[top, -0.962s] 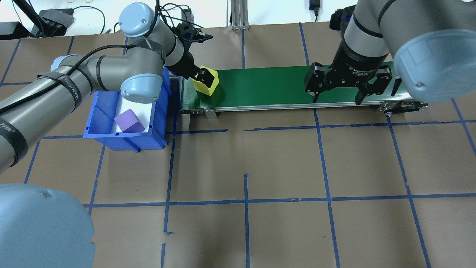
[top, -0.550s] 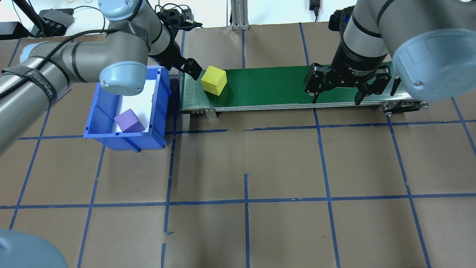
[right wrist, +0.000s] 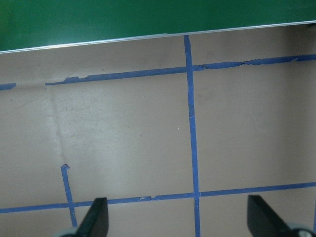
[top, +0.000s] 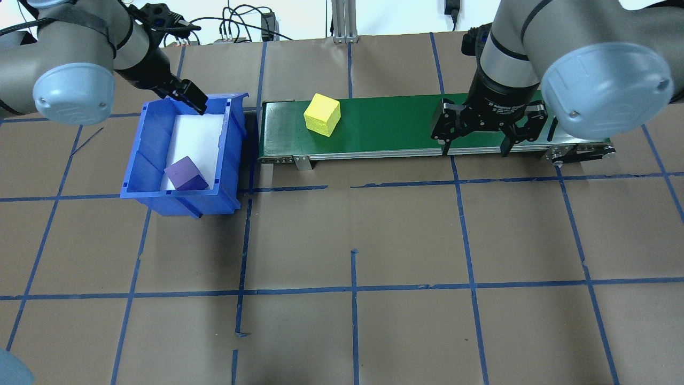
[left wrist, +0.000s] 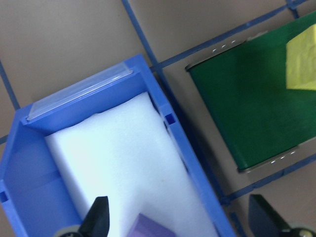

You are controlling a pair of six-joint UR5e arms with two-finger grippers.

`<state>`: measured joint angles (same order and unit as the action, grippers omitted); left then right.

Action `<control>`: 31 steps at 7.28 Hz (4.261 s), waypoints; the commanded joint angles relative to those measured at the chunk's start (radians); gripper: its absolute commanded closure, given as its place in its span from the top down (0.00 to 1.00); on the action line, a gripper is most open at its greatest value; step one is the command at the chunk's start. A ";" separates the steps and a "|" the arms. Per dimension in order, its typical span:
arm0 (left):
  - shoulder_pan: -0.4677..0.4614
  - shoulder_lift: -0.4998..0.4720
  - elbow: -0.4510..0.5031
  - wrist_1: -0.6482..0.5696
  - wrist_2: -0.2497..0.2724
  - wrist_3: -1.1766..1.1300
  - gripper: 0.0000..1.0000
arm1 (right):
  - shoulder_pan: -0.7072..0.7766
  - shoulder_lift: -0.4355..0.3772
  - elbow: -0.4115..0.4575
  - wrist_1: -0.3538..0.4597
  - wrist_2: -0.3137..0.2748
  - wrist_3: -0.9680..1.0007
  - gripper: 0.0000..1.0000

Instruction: Move block left to right into plate

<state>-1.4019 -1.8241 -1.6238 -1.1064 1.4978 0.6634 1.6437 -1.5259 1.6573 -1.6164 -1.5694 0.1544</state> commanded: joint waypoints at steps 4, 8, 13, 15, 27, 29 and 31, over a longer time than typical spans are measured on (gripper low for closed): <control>0.026 -0.057 -0.086 -0.021 0.059 0.222 1.00 | 0.004 0.030 0.096 -0.074 -0.163 0.019 1.00; 0.026 -0.058 -0.131 -0.016 0.065 0.240 1.00 | -0.143 0.058 0.127 -0.137 -0.163 -0.034 1.00; 0.026 -0.086 -0.172 0.002 0.076 0.229 1.00 | -0.340 0.315 -0.115 -0.237 0.012 -0.145 1.00; 0.026 -0.087 -0.214 0.061 0.076 0.231 1.00 | -0.416 0.352 -0.134 -0.235 0.130 -0.147 1.00; -0.073 0.103 -0.010 0.181 -0.069 -0.021 0.46 | -0.502 0.363 -0.051 -0.287 0.356 -0.358 1.00; -0.194 0.074 -0.020 0.188 -0.082 -0.227 0.46 | -0.502 0.369 -0.056 -0.286 0.356 -0.261 1.00; -0.282 -0.030 -0.034 0.285 -0.079 -0.376 0.46 | -0.502 0.371 -0.054 -0.286 0.358 -0.239 1.00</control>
<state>-1.6294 -1.7926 -1.6502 -0.8879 1.4207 0.3981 1.1413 -1.1562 1.6023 -1.9022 -1.2124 -0.1021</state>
